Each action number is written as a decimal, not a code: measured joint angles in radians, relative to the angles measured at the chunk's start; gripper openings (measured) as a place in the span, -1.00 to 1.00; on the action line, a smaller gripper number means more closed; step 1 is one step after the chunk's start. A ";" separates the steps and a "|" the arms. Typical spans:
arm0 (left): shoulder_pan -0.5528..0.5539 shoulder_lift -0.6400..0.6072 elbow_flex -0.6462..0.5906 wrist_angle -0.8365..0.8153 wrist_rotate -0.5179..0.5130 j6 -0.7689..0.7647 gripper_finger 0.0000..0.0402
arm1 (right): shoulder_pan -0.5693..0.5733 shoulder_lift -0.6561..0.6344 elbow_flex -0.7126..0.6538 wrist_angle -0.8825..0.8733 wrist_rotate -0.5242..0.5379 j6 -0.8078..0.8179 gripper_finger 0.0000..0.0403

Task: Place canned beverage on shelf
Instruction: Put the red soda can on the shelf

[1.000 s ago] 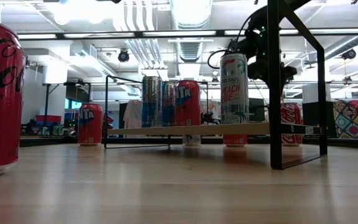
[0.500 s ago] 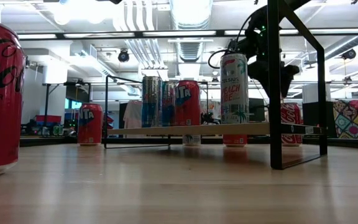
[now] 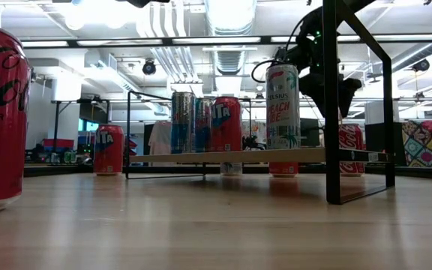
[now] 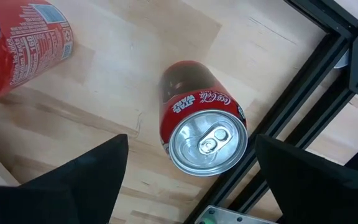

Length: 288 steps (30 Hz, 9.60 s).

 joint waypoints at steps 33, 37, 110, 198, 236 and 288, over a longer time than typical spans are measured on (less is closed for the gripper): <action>0.000 0.000 -0.006 0.007 -0.003 0.011 -0.72 | -0.005 -0.099 -0.224 0.115 0.076 0.073 0.69; 0.000 0.000 -0.006 0.007 -0.003 0.011 -0.72 | -0.006 -0.112 -0.273 0.154 0.074 0.082 0.69; -0.038 0.001 -0.088 0.283 0.055 0.003 -0.72 | 0.078 -0.314 -0.199 0.290 0.055 0.115 0.49; -0.073 -0.004 -0.190 0.398 0.044 0.112 -0.81 | 0.906 -0.015 0.012 0.115 -0.003 0.763 0.49; -0.093 -0.348 -0.401 0.595 0.046 0.196 -0.82 | 1.005 0.026 0.011 0.223 -0.001 1.120 0.49; -0.093 -0.350 -0.402 0.592 0.047 0.218 -0.82 | 1.006 0.057 0.011 0.233 -0.008 1.040 0.65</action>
